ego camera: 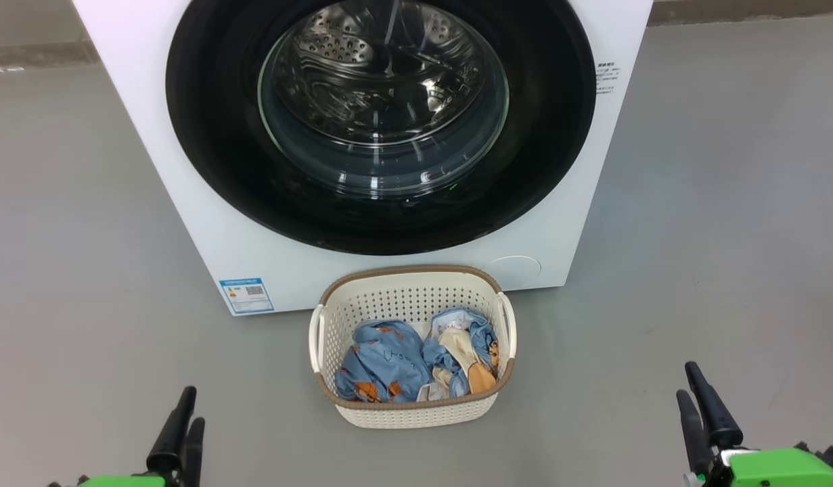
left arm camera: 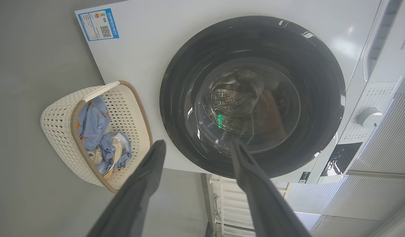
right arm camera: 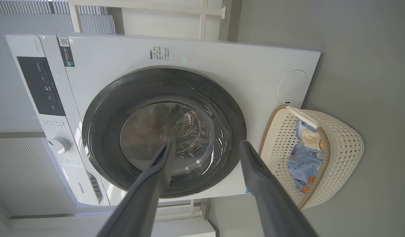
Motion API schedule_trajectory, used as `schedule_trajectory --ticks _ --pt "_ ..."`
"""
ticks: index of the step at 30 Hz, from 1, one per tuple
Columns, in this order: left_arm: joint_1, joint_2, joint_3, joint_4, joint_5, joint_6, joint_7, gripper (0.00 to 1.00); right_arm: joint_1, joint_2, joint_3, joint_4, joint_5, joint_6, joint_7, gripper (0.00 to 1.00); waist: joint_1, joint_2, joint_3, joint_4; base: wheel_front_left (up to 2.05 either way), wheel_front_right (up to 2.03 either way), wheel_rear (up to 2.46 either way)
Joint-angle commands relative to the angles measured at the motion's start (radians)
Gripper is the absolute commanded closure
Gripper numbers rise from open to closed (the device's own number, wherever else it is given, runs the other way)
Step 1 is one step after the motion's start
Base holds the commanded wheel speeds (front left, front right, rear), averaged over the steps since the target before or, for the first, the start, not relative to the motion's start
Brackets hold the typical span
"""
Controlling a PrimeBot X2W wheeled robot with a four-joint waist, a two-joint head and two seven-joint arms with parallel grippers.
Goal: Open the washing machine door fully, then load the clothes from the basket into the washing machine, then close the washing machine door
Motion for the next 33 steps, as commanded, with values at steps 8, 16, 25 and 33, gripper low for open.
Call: schedule_trajectory --ticks 8,16,25,33 --pt "-0.065 0.053 -0.024 -0.043 0.066 -0.001 -0.038 0.0 -0.07 -0.043 0.034 -0.028 -0.07 0.0 -0.036 0.0 -0.0001 0.0 0.002 -0.001 0.0 0.0 0.0" --pt "-0.077 0.067 -0.028 -0.058 0.161 -0.001 -0.062 0.0 -0.09 -0.062 0.043 -0.03 -0.169 0.0 -0.061 0.0 -0.0001 0.0 0.006 -0.003 0.0 0.0 0.0" --pt "-0.087 0.085 -0.039 -0.071 0.287 -0.001 -0.089 0.0 -0.102 -0.08 0.051 -0.045 -0.306 0.001 -0.087 0.0 -0.0001 0.0 0.01 -0.004 0.0 0.0 0.0" --pt "-0.091 0.103 -0.047 -0.08 0.41 -0.001 -0.113 0.0 -0.109 -0.097 0.068 -0.063 -0.433 0.001 -0.111 0.0 -0.0001 0.0 0.011 -0.006 0.0 0.0 0.0"
